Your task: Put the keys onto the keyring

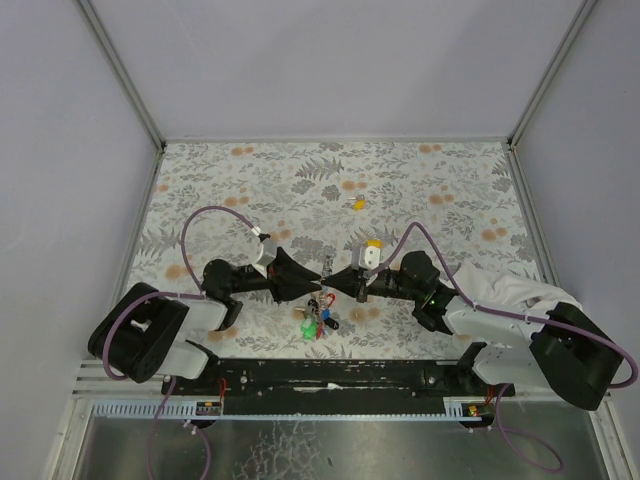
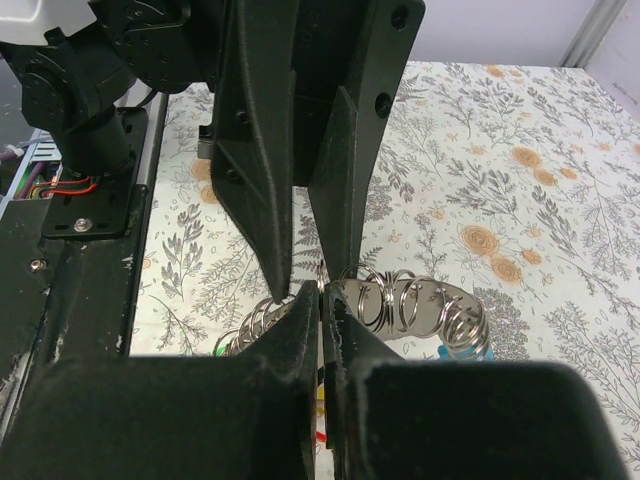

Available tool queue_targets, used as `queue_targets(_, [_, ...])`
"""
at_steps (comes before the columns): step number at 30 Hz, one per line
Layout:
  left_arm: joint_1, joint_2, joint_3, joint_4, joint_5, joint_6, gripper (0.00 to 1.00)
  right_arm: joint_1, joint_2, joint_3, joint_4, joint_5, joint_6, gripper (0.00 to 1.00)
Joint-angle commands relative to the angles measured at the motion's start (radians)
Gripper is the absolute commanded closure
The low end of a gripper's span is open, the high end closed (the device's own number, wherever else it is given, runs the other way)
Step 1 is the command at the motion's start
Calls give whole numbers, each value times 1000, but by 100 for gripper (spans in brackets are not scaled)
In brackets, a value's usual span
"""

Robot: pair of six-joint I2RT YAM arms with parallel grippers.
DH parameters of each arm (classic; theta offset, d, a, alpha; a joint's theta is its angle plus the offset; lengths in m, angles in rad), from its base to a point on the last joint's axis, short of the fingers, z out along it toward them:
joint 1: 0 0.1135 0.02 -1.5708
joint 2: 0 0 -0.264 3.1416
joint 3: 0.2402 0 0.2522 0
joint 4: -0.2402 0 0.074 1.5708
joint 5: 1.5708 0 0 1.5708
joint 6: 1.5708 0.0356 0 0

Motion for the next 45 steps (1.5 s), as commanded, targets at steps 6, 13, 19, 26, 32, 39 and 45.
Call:
queue_targets(6, [-7,-3,16,84,18,1,100,-8,-1,8,105,-4,4,100])
queue_targets(13, [-6,-32,35,-45,3,38,100,-8,-41,6,-10,13,-27,100])
queue_targets(19, [-14,-145,80,-394,-52,196,100,-8,-111,69,-297,50,-90,82])
queue_targets(26, [-58,-234,158,-790,-163,368,100,-8,-140,193,-603,59,-175,66])
queue_targets(32, [-89,-251,204,-914,-241,398,100,-9,-139,292,-756,76,-198,61])
queue_targets(39, [-103,-257,212,-936,-248,404,100,-8,-120,304,-721,97,-199,59])
queue_targets(45, [-111,-263,209,-939,-239,415,100,-9,-74,332,-704,125,-220,60])
